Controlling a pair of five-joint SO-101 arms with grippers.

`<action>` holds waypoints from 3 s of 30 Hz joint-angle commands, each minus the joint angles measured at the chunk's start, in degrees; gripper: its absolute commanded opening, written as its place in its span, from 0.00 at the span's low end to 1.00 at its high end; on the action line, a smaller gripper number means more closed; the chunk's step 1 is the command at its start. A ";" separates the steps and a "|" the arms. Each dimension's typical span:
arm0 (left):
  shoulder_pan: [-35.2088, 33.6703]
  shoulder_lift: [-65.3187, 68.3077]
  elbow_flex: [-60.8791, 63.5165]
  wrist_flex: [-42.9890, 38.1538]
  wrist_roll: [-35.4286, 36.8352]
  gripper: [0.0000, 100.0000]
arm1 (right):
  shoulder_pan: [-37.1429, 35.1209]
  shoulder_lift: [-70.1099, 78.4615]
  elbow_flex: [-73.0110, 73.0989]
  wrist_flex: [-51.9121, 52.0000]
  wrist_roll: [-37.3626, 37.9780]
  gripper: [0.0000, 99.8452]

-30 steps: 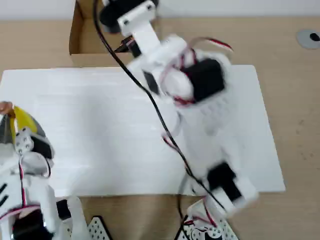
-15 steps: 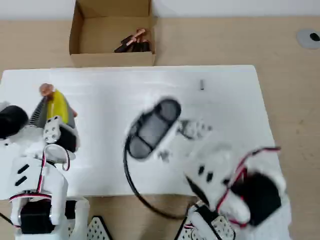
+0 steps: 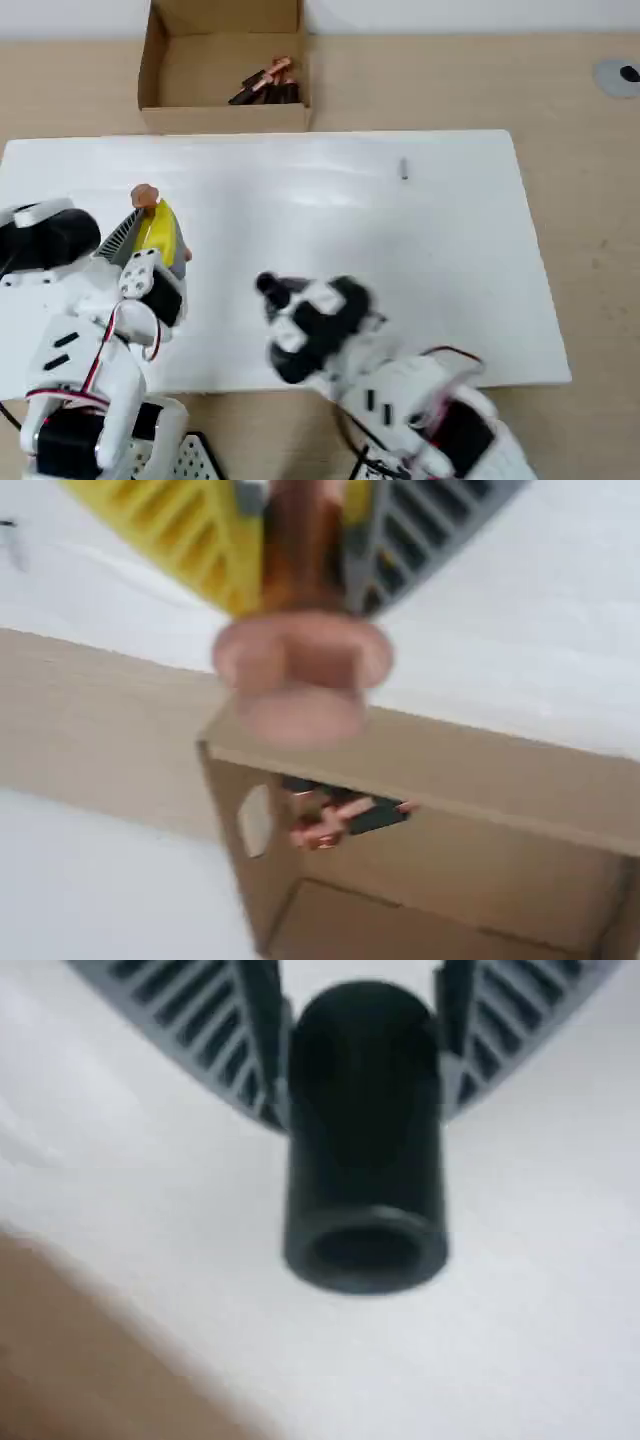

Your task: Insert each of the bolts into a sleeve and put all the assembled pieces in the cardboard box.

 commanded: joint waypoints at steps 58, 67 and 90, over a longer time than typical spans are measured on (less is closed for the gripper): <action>16.18 -8.31 -4.75 1.14 -1.93 0.01 | -1.27 -7.87 9.10 -21.71 -11.25 0.01; 16.26 -8.31 -0.18 -5.45 -4.66 0.01 | -1.27 -7.60 9.27 -23.03 -11.16 0.01; 21.19 -8.66 2.99 -6.33 -5.36 0.01 | -1.27 -7.96 9.10 -23.12 -11.25 0.01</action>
